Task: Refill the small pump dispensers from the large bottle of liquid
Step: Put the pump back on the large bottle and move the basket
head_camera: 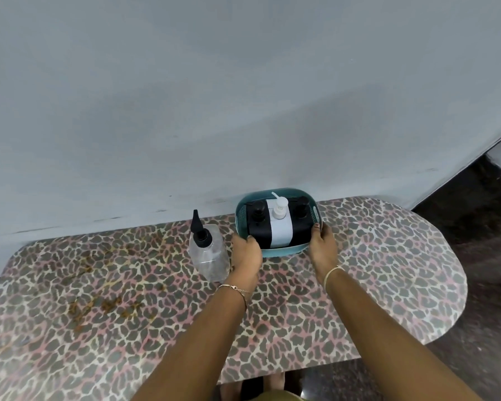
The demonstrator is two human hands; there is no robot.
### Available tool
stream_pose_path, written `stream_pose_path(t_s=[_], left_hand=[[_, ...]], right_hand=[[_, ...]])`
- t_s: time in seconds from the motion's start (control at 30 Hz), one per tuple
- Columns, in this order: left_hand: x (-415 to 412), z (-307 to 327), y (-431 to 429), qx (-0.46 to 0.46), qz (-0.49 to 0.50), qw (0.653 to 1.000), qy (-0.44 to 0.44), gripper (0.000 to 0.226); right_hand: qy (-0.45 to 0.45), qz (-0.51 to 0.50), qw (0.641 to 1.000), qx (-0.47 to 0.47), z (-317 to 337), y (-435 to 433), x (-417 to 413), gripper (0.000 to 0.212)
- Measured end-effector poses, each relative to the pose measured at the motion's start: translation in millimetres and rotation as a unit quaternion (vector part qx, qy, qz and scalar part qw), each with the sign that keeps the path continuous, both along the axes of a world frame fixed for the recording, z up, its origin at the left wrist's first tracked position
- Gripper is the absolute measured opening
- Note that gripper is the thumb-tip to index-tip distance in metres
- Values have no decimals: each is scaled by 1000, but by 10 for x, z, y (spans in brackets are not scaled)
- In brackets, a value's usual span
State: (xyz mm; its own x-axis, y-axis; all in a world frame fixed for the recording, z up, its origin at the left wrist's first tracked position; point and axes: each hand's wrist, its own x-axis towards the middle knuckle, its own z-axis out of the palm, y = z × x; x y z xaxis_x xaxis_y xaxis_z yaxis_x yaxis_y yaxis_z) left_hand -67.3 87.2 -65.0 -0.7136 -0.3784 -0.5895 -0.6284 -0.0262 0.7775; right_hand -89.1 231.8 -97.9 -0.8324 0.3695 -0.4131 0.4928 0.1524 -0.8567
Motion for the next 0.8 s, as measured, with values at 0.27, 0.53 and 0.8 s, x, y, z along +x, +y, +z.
stream_pose_path(t_s=[0.27,0.53,0.8], left_hand=[[678,228,-84,7,-108,989,99,36],[1105,155,-852,17,32,997,68,18],[875,231,-1360,-98,-62,988,99,42]], right_hand=[[72,-16,987,143,312,-407,576,57],[187,166,964,94,574,-1155,961,78],[152,277,941,121,780,-1640,621,80]])
